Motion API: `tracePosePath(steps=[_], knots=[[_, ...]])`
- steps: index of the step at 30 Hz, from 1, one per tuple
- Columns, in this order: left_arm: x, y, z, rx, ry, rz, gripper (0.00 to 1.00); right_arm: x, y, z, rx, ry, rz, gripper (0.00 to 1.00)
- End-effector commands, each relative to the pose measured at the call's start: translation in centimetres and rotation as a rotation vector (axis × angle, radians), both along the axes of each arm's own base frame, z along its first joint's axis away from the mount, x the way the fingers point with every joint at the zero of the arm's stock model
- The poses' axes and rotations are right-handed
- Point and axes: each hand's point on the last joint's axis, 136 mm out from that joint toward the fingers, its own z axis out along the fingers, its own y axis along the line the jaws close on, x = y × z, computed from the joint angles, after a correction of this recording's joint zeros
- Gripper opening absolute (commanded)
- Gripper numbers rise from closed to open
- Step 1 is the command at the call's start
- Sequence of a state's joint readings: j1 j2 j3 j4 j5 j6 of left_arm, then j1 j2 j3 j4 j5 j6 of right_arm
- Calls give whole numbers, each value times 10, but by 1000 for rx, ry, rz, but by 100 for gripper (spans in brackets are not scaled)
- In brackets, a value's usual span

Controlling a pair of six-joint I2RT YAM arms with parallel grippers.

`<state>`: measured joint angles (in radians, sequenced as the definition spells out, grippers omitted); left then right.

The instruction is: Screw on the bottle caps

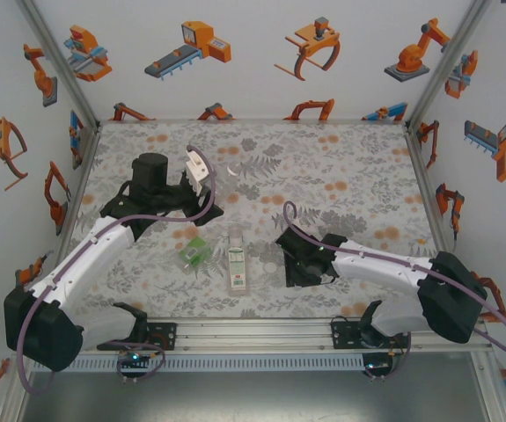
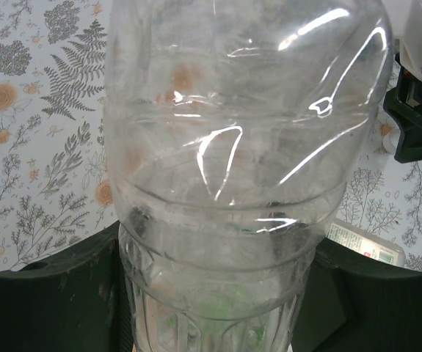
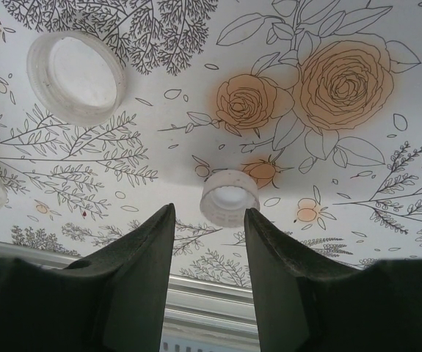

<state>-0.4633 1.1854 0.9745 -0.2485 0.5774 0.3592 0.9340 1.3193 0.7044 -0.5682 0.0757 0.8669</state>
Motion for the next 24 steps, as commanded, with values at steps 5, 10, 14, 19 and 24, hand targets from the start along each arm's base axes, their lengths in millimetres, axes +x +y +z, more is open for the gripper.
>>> tracePosePath(steps=[5,10,14,19,24], knots=[[-3,-5,15,-23,-28,-35,0,3,1,7,-10,-20,7,43],[-3,-5,15,-22,-27,-36,0,5,1,14,-11,-36,9,44],[-3,-5,15,-23,-28,-36,0,6,-1,18,-14,-47,8,44],[-3,-5,15,-23,-26,-38,0,5,-3,15,-22,-41,8,45],[-3,-5,14,-22,-27,-35,0,3,-4,9,-35,-25,10,46]])
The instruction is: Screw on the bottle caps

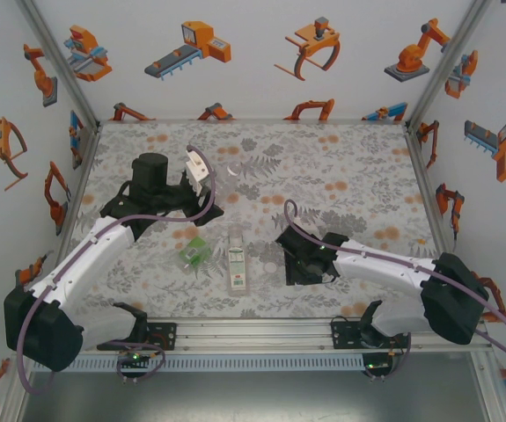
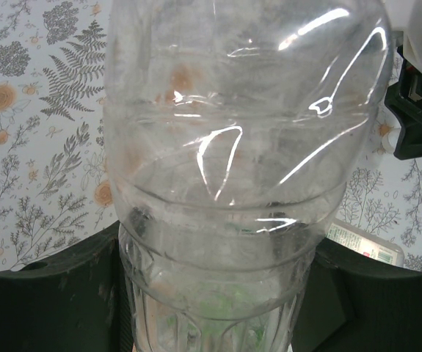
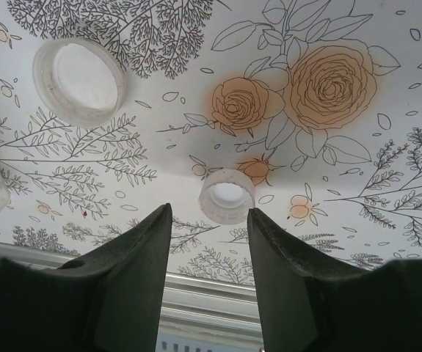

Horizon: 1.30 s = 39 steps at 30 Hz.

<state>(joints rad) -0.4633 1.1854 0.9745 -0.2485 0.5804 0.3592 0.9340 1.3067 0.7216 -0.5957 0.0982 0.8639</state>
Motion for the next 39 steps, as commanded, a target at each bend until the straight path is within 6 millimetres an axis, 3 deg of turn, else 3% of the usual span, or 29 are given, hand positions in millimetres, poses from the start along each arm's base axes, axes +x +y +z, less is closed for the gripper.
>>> tracePosePath(steps=[1,39], knots=[[-2,-4,15,-21,-27,-32,0,0,-1,2,-24,-4,14,46],[-1,-6,12,-22,-11,-38,0,-6,-5,-18,-41,28,10,46]])
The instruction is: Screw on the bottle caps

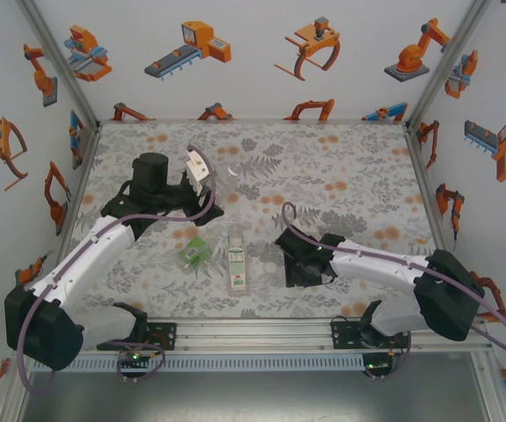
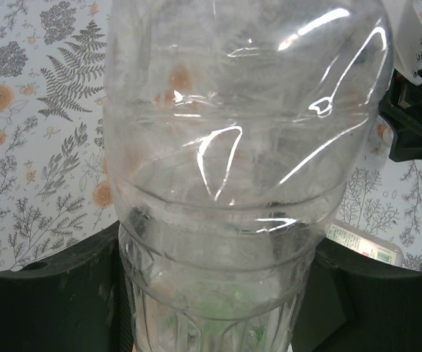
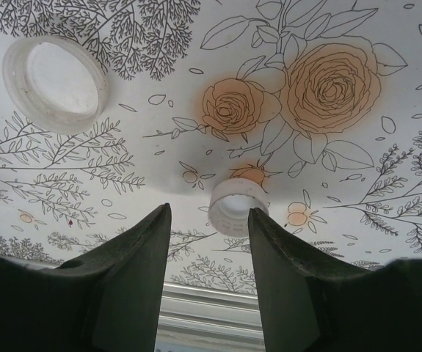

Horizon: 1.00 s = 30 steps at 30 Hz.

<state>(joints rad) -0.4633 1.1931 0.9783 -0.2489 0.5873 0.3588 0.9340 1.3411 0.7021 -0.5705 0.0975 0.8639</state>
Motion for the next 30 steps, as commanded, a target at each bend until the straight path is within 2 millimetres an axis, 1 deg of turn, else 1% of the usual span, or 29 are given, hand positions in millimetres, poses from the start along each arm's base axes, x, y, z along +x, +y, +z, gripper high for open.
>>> tracePosePath(steps=[1,9,16,19,24,30], knots=[[-2,-5,12,-20,-16,-32,0,-4,-3,-6,-18,10,10,46],[-1,-6,11,-21,-12,-33,0,-3,-1,-5,-18,9,14,45],[-1,-7,12,-26,-10,-37,0,2,0,21,-22,-23,35,45],[0,-7,11,-24,-10,-35,0,1,-4,24,-37,-19,30,47],[0,-7,11,-23,-7,-35,0,-2,-11,19,-76,-1,18,49],[0,-7,9,-21,-5,-33,0,-2,-10,10,-74,9,11,50]])
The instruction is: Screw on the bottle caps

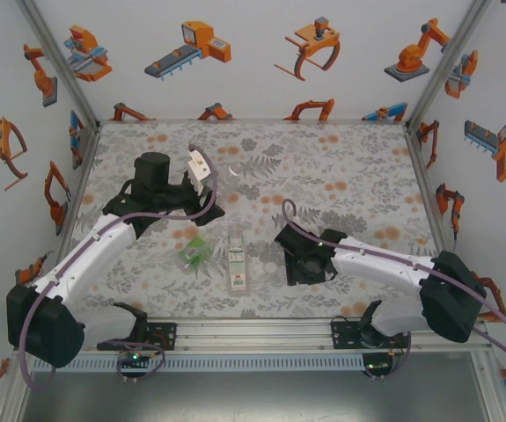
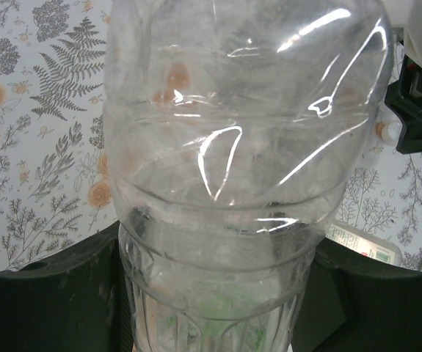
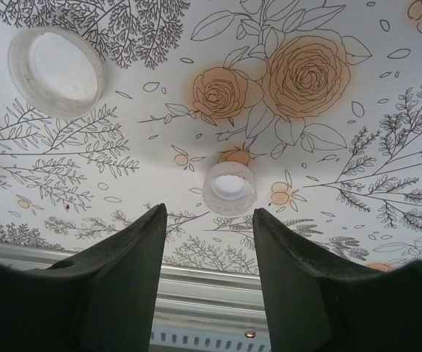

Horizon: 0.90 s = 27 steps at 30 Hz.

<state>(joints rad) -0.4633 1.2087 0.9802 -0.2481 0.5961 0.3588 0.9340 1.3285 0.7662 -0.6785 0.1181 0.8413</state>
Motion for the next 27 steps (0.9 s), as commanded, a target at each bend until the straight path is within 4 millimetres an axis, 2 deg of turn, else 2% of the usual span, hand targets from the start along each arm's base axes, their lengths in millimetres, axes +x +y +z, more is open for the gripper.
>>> tracePosePath(steps=[1,27], knots=[[0,-4,13,-22,-19,-23,0,-3,-4,-7,-29,10,-6,50],[2,-5,11,-17,-13,-23,0,-8,-4,-28,-37,44,-8,49]])
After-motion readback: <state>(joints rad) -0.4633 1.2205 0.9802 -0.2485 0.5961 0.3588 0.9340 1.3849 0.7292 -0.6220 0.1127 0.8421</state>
